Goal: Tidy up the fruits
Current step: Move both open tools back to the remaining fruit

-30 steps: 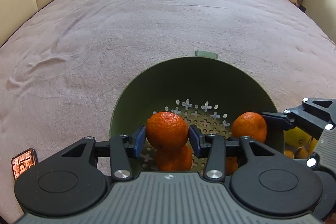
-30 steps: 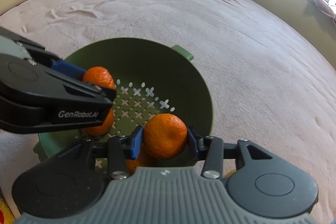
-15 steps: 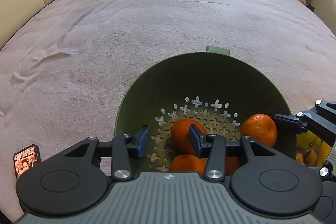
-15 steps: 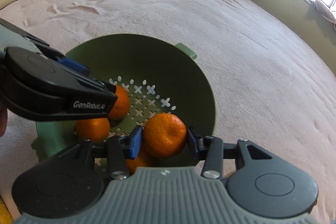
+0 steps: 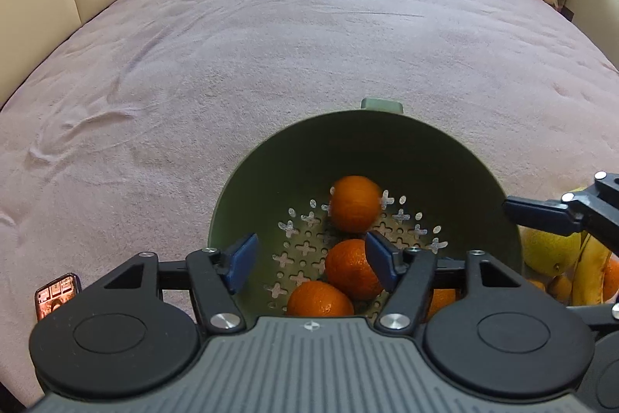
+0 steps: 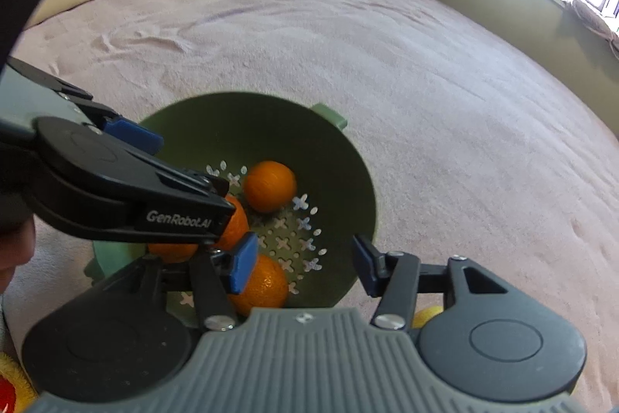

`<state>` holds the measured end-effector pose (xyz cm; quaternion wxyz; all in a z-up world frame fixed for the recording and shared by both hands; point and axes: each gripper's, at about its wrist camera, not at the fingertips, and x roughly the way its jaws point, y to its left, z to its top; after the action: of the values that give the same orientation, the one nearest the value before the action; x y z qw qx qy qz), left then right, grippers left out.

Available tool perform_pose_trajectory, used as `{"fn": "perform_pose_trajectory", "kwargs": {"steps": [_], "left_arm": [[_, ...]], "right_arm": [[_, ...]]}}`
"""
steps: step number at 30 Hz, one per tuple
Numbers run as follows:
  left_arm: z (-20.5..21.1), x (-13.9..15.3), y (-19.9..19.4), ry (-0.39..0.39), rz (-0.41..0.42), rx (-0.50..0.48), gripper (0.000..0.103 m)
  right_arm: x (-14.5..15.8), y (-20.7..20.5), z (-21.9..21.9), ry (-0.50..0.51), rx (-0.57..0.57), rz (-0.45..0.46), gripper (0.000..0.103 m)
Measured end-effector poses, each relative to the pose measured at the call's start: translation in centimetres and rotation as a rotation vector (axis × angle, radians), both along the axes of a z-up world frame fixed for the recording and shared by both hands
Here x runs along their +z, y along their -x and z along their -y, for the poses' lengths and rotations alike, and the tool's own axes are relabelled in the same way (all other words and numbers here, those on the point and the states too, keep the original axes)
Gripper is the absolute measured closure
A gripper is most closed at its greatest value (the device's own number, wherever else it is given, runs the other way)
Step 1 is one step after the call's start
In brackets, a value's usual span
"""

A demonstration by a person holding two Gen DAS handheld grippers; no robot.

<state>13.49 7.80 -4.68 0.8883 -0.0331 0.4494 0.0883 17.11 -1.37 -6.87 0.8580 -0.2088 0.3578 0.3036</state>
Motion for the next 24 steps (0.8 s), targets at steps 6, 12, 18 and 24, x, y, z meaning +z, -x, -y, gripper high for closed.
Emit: {"fn": "perform_pose_trajectory", "kwargs": {"steps": [6,12,18,24], "left_arm": [[0.6,1.5,0.7,-0.002,0.039,0.002,0.027],[1.6,2.6,1.3,0.022,0.076,-0.014,0.026],[3.8,3.4,2.1,0.007,0.107,-0.080,0.026],[6.2,3.7,2.5,0.025,0.127,-0.159,0.026]], "right_arm": [[1.6,1.0,1.5,-0.040,-0.024,0.031,0.044],[3.0,1.9,3.4,-0.069,-0.076,0.064,0.043],[4.1,2.8,6.0,-0.077,-0.130,0.082,0.038],[4.5,3.7,8.8,-0.082,-0.198,0.088,0.031]]}}
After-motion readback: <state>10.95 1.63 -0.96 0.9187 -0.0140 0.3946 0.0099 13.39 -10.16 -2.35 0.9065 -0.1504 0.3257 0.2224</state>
